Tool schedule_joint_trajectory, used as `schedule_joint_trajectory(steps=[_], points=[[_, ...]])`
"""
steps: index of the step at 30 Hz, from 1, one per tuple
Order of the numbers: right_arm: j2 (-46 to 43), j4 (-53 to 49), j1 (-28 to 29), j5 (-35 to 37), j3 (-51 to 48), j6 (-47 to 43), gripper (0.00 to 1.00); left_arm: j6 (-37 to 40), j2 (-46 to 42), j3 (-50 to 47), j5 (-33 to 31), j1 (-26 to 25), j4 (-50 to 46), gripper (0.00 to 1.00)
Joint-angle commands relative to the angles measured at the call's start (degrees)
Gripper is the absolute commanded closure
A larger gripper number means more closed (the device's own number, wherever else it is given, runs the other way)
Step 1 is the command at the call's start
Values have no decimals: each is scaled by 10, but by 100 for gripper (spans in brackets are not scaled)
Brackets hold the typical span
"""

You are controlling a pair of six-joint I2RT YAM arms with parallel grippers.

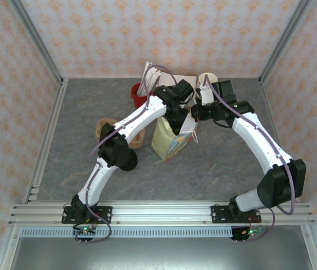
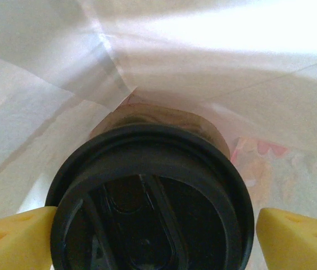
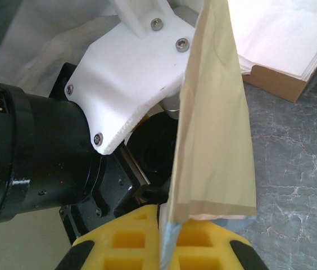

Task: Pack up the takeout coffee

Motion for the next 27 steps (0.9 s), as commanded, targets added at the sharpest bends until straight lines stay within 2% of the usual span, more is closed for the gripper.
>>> schedule_joint_trajectory(steps=[1, 8, 13, 27], points=[[3, 5, 9, -8, 14, -10, 100, -13, -36, -7, 12, 0, -20, 9], [3, 4, 9, -7, 11, -11, 100, -16, -44, -7, 9, 0, -24, 7], [3, 3, 8, -8, 12, -13, 100, -15, -55, -13, 6, 0, -27, 0], [10, 3, 8, -3, 17, -12, 100, -21, -71, -15, 7, 0, -18, 0]])
